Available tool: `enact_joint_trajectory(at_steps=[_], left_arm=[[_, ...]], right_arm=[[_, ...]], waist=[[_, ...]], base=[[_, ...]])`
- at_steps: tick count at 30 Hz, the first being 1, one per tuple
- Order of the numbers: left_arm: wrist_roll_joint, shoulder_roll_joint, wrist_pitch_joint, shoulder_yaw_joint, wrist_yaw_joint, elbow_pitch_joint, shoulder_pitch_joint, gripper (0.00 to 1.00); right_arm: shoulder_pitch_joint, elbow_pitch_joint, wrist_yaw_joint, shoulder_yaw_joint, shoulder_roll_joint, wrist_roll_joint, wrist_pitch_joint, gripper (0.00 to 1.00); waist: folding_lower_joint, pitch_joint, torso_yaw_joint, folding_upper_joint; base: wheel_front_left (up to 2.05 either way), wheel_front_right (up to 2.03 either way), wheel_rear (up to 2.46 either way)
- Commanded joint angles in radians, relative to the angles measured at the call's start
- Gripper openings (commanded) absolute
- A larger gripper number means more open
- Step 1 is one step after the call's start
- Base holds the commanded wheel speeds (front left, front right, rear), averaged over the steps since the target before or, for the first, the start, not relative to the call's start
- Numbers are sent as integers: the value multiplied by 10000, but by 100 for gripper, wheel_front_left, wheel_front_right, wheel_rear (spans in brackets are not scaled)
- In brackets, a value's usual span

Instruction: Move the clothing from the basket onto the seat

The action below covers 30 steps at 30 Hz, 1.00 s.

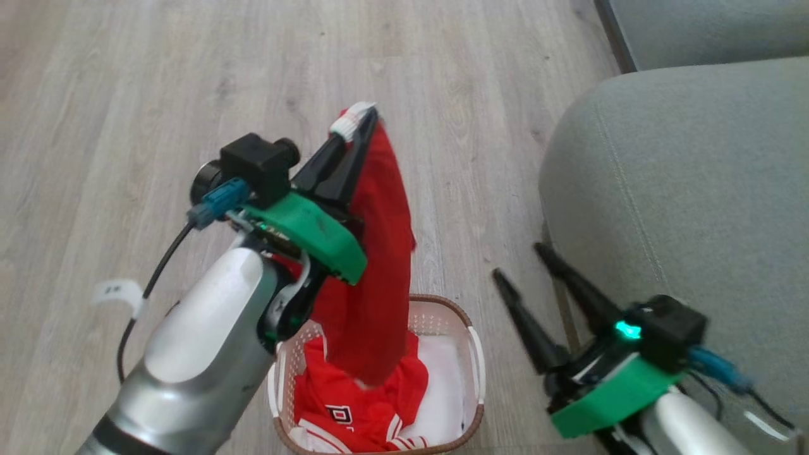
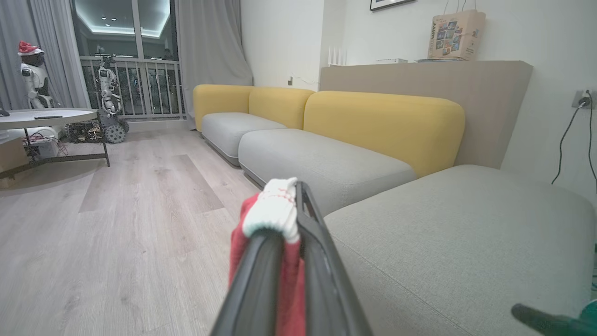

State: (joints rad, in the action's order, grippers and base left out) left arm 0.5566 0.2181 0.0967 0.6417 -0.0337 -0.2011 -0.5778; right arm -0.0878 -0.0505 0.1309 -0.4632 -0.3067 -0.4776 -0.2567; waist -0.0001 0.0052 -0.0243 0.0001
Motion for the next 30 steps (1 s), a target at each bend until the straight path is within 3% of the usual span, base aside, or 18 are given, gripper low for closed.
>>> enact_joint_trajectory(at_steps=[1, 13, 21, 30], left_arm=[[65, 55, -59, -297, 73, 287, -879, 0], [76, -614, -324, 320, 322, 390, -1379, 0], [215, -1093, -497, 848, 538, 648, -1503, 0], [468, -1414, -677, 1437, 636, 938, -1447, 0]], right_arm=[[-685, -35, -2, -525, -115, 63, -51, 100], [-2111, 2845, -2, -2466, 469, -20, -51, 100], [-2925, 4532, -2, -2191, 871, 214, -51, 100], [-3416, 5502, -2, -1927, 1065, 116, -51, 100]], waist=[[1, -40, 195, -1], [1, -124, 1061, -1], [1, -39, 1652, -1], [1, 90, 2295, -1]], base=[[0, 0, 0], [0, 0, 0], [0, 0, 0], [0, 0, 0]])
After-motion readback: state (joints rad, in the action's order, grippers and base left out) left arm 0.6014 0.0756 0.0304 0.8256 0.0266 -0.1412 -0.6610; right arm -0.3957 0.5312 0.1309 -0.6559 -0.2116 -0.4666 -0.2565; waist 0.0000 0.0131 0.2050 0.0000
